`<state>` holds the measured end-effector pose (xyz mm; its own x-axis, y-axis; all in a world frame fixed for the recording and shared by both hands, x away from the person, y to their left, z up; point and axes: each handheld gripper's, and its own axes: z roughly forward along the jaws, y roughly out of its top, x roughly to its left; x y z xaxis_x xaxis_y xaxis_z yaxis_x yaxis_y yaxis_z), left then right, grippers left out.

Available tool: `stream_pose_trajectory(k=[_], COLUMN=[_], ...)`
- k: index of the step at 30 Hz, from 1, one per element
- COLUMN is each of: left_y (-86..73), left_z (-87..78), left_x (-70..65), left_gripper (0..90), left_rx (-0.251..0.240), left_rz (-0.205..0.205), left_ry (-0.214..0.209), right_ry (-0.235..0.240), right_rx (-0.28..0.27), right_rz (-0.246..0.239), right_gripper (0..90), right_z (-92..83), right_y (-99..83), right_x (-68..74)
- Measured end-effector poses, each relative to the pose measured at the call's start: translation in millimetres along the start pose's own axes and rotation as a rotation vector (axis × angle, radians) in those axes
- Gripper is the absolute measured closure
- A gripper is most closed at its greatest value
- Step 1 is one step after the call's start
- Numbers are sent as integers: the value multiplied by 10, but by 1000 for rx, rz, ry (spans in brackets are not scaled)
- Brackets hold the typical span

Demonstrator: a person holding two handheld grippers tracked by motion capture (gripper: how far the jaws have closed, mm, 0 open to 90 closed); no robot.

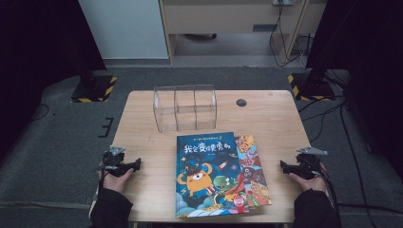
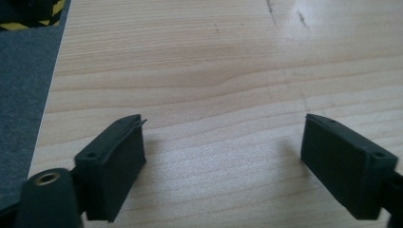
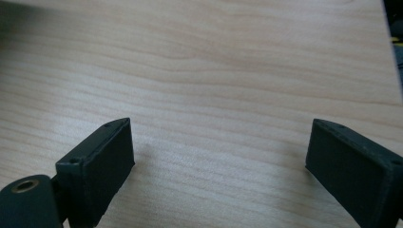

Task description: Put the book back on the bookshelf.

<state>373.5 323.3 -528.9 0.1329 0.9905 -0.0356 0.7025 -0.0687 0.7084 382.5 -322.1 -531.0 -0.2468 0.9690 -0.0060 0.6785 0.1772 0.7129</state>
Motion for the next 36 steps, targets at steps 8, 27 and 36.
stream_pose_trajectory(k=[8,27,36], left_y=[31,86,100], left_z=[-152,-387,-453], left_x=[-24,-352,-537], left_gripper=[275,331,333], left_rx=[-65,-174,-189], left_rz=[-41,-14,-4], left_ry=[-49,-202,-251], right_ry=[36,107,178], right_rx=[-85,-214,-246], right_rz=[28,8,-36], right_gripper=[118,87,95], right_z=[-212,-668,-775], right_y=[125,499,652], right_x=[80,477,818])
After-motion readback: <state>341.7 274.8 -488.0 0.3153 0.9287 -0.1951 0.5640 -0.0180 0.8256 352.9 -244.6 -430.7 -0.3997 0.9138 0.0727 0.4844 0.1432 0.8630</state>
